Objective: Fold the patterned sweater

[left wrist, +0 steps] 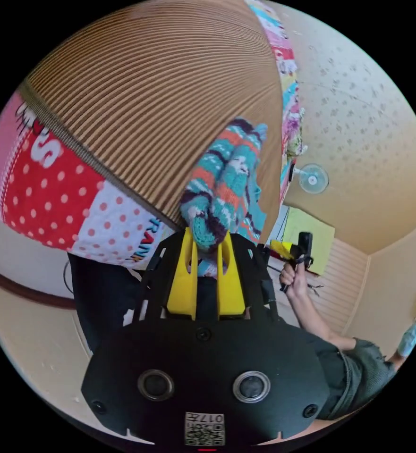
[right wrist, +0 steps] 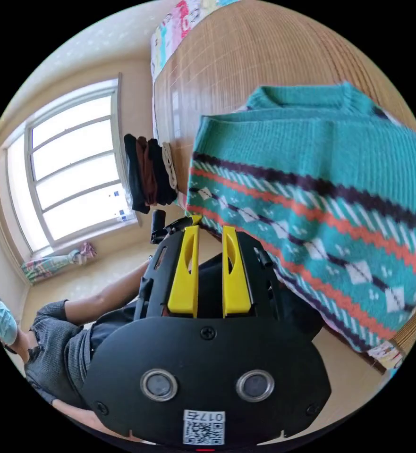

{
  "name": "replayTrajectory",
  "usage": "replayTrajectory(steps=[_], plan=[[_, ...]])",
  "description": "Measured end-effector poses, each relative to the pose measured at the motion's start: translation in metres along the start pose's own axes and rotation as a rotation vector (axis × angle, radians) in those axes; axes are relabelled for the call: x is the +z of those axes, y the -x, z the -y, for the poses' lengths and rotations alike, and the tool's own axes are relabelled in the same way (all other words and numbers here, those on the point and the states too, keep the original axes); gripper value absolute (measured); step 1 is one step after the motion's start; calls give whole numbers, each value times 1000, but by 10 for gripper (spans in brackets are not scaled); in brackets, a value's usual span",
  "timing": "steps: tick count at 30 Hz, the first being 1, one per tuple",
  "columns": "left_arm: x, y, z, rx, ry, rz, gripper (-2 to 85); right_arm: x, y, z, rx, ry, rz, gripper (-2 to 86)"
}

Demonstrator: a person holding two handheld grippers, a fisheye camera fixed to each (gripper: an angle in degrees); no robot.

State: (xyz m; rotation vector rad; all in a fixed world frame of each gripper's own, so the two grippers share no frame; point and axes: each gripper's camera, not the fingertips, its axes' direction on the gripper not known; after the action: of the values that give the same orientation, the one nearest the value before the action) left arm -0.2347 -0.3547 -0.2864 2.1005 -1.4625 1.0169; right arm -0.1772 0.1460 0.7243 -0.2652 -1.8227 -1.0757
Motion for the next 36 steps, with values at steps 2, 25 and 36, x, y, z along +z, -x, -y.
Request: replayTrajectory(steps=[2,25,36], plan=[[7,-28,-8,89,16,-37,64,11,31,31,-26,45,-47,151],[144,-235,-96,731,350,265,81,-192,-33,-14,-399,63,-65,88],[229,-214,-32,458,531,242,144,-297,-269,-158,318,-332,58,255]])
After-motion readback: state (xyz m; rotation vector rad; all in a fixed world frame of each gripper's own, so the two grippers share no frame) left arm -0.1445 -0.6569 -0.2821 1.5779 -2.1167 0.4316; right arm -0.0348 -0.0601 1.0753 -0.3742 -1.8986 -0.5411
